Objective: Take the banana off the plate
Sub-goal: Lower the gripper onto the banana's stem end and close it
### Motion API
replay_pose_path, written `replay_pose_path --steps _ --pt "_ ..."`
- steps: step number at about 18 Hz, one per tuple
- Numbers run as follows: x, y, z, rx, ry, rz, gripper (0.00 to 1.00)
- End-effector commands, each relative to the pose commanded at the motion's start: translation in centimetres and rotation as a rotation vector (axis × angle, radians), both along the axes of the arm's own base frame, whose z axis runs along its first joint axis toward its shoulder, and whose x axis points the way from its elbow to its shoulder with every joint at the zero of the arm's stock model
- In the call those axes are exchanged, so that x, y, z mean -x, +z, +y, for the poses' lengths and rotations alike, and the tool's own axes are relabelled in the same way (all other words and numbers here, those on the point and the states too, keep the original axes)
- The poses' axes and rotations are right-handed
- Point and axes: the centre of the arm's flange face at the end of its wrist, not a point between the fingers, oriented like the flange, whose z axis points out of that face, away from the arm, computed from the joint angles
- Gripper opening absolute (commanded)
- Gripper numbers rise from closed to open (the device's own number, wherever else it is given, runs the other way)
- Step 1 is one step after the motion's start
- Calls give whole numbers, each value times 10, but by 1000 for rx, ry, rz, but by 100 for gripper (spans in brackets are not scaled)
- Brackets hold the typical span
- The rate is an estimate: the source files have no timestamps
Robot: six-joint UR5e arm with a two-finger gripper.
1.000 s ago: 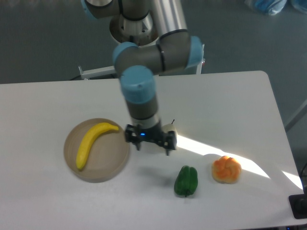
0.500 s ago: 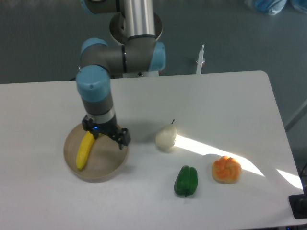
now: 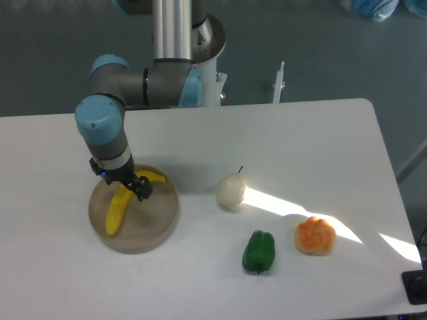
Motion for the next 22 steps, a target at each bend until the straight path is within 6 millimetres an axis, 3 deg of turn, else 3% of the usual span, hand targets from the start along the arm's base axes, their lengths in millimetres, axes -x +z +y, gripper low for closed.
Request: replay_pose_path --steps 9,16,17,18,19,20,22 --pt "-10 -20 0 33 17 -3 100" --pt "-12 -24 -1 43 14 -3 99" --pt "-13 -25 -1 44 14 -4 85" --pt "-13 -24 0 41 12 -5 61" --pt "-13 -24 0 41 12 -5 45" --pt "-13 -23 0 40 11 -4 36" --pt "-14 -25 0 42 9 -5 32"
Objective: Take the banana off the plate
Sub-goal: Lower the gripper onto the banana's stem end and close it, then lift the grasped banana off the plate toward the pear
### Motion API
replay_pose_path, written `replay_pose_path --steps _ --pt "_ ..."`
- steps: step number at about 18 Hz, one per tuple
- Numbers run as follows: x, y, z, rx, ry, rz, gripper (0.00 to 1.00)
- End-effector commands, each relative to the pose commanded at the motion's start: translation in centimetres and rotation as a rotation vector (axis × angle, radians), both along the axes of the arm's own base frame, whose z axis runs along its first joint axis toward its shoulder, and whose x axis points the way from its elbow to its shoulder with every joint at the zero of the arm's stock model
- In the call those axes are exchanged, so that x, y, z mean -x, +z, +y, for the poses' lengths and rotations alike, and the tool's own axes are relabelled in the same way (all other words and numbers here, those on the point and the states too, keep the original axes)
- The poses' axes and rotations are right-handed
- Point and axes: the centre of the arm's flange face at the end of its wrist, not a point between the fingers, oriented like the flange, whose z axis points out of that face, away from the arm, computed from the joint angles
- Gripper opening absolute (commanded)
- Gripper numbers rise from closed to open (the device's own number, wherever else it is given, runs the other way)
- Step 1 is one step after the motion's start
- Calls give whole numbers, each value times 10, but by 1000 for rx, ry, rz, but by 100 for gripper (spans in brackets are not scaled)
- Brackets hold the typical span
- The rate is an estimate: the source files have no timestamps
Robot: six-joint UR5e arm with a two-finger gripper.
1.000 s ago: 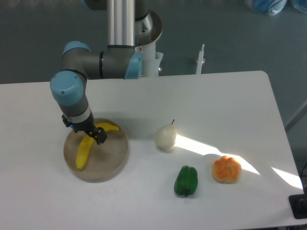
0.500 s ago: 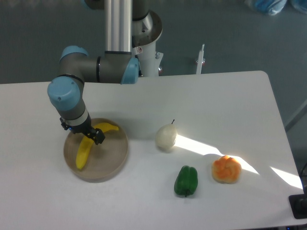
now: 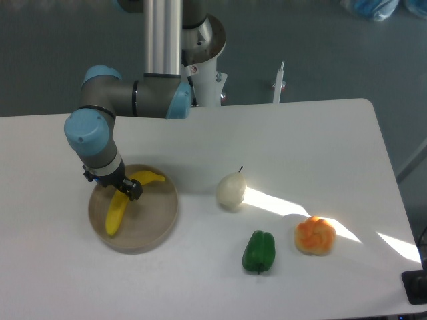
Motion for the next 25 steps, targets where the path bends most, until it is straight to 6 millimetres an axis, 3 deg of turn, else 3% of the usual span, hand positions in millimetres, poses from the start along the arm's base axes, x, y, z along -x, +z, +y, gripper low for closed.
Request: replay_pose_path --steps 8,12,17,19,22,25 --pt "4 9 1 -16 -2 6 25" --pt "27 47 -2 -70 6 35 25" --pt "93 100 -15 -135 -19 102 25" --pt "133 117 -19 -137 18 111 25" --pt "175 132 -23 -118 -25 117 25" --pt "234 148 -43 -123 -42 135 25"
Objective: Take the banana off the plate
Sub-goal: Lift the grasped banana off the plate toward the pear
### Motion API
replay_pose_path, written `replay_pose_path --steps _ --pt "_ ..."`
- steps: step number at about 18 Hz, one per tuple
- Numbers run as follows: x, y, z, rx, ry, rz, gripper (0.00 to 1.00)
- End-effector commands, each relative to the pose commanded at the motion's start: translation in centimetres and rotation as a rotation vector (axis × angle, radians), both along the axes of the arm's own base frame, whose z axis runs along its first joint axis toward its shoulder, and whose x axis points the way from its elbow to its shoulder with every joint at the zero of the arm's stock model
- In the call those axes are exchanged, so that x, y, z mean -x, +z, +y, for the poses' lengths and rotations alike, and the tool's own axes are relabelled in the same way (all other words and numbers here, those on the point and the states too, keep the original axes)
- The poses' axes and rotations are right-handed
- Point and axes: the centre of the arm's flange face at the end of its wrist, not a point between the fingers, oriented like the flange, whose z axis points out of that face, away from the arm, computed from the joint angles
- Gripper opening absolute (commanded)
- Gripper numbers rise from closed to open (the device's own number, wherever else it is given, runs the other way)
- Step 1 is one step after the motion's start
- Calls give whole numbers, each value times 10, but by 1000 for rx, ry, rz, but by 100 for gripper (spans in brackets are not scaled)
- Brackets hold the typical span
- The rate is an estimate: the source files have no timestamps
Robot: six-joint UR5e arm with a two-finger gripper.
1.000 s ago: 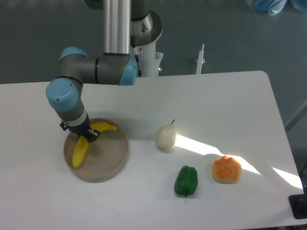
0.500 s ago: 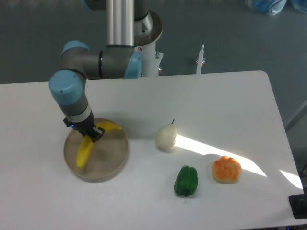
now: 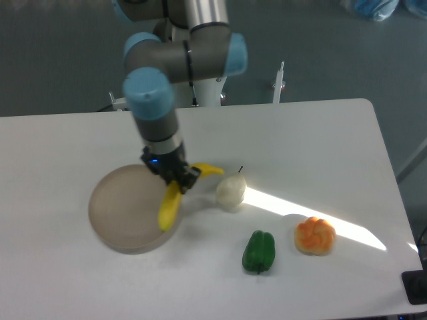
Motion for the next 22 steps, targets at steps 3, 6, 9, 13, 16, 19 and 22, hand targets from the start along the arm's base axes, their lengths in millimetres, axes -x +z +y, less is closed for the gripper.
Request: replay_pose_path --steps 3,6,9,13,16,19,22 --pt "49 9 -21 18 52 -6 25" --pt "83 21 -34 37 -31 -2 25" --pt "105 32 -42 20 -18 9 25" --pt "114 34 -46 16 -11 15 25" --pt "116 38 -44 7 -11 21 25" --pt "116 41 -43 1 -12 26 25" --pt "119 46 -43 -6 -8 33 25"
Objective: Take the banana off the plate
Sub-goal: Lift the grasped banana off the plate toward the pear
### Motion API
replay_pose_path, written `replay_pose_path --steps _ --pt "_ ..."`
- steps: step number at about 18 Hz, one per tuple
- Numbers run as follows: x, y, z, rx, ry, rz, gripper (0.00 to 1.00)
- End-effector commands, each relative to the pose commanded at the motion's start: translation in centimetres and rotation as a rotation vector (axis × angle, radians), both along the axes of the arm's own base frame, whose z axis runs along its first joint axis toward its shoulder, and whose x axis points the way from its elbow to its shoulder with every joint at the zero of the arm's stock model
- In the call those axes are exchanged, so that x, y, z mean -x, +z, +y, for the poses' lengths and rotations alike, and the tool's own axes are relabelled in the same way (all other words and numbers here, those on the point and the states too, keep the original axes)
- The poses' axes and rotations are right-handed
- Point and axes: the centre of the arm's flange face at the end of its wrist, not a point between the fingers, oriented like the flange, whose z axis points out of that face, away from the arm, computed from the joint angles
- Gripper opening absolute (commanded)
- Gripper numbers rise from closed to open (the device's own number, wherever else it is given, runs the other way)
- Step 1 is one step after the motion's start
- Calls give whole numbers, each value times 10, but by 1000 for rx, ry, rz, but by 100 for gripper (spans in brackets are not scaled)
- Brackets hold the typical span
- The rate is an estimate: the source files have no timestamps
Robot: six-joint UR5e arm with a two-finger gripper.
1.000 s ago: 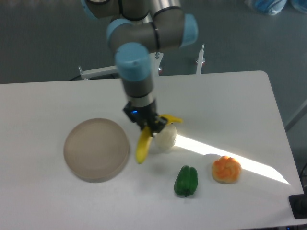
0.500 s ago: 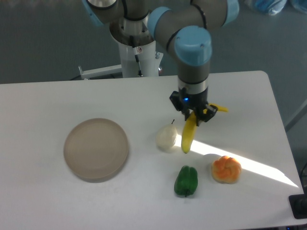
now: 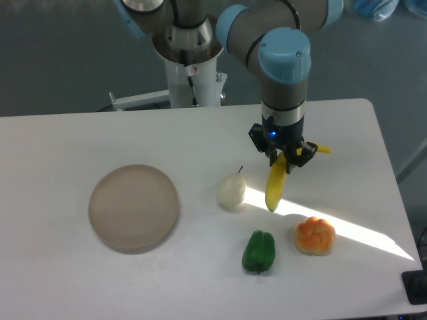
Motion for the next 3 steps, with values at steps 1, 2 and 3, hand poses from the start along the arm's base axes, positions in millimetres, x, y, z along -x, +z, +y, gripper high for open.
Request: replay_pose_path --steps 1,2,3 --pt "1 0 -1 1 2 -1 25" --pt "0 0 0 1 0 -1 25" --pt "-1 -2 0 4 0 -2 25"
